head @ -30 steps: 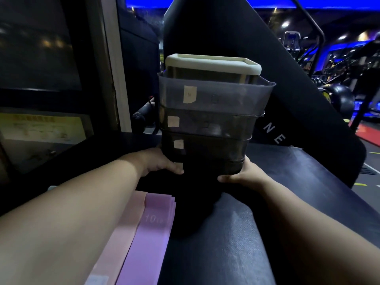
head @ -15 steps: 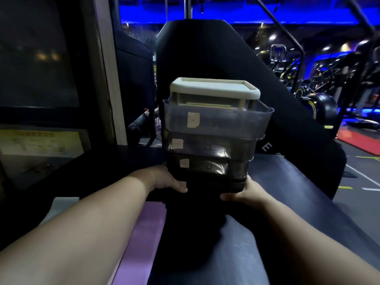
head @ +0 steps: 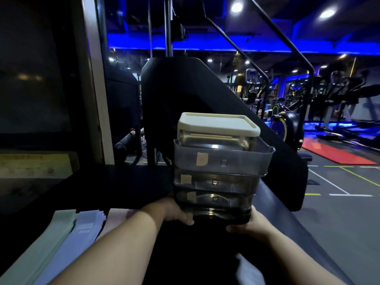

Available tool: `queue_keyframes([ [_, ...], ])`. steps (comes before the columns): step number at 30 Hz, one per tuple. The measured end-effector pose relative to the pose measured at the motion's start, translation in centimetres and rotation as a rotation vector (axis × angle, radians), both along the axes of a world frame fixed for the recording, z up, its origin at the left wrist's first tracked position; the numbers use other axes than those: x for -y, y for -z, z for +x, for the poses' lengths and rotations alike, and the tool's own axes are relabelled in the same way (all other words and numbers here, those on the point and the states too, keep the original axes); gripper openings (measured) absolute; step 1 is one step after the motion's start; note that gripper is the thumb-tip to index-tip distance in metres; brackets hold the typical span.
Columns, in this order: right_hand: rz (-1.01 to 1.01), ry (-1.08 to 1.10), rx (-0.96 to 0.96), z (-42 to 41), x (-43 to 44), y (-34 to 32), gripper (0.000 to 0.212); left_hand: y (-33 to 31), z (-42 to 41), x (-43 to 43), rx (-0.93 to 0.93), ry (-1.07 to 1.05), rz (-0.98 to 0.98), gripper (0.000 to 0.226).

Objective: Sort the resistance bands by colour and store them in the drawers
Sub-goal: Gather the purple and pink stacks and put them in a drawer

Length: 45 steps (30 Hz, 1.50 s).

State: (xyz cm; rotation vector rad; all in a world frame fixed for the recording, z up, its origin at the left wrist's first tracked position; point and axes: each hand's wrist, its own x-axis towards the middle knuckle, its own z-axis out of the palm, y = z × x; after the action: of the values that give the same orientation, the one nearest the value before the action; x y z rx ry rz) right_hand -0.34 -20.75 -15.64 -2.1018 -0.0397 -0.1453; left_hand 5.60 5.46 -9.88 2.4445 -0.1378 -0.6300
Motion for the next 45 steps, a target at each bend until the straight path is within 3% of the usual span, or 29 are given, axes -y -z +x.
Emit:
queue_keyframes([
  [2,0.041,-0.011,0.019,-1.4,0.2,-0.1,0.082,0.1,-1.2,0.3,-0.022,-0.008,-0.030,0.066],
  [7,-0.013,0.004,-0.005,-3.4,0.9,0.5,0.105,0.4,-3.6,0.4,-0.014,-0.023,-0.091,0.070],
  [15,-0.097,0.039,-0.043,-5.5,0.0,0.6,0.105,1.5,-5.7,-0.6,0.032,-0.030,-0.171,0.089],
  [22,-0.118,0.075,-0.050,-5.7,0.0,0.7,0.100,1.9,-6.1,-0.7,0.007,-0.020,-0.253,0.075],
  [27,-0.148,0.165,-0.054,-6.3,-0.6,1.0,0.092,2.1,-6.4,-0.8,0.001,-0.038,-0.280,0.052],
  [30,-0.146,0.227,-0.092,-7.3,-1.0,1.1,0.092,2.7,-6.6,-0.8,0.078,-0.041,-0.267,0.069],
  [35,-0.235,0.386,-0.184,-9.8,-1.7,2.2,0.117,2.6,-8.5,-0.6,0.189,-0.051,-0.156,0.104],
  [40,-0.292,0.572,-0.181,-13.0,-4.0,2.2,0.069,1.5,-12.1,-2.8,0.315,-0.047,0.020,0.084],
  [45,-0.459,0.615,-0.129,-15.1,-7.2,1.6,0.046,1.2,-17.4,-7.3,0.562,-0.014,0.111,0.039],
])
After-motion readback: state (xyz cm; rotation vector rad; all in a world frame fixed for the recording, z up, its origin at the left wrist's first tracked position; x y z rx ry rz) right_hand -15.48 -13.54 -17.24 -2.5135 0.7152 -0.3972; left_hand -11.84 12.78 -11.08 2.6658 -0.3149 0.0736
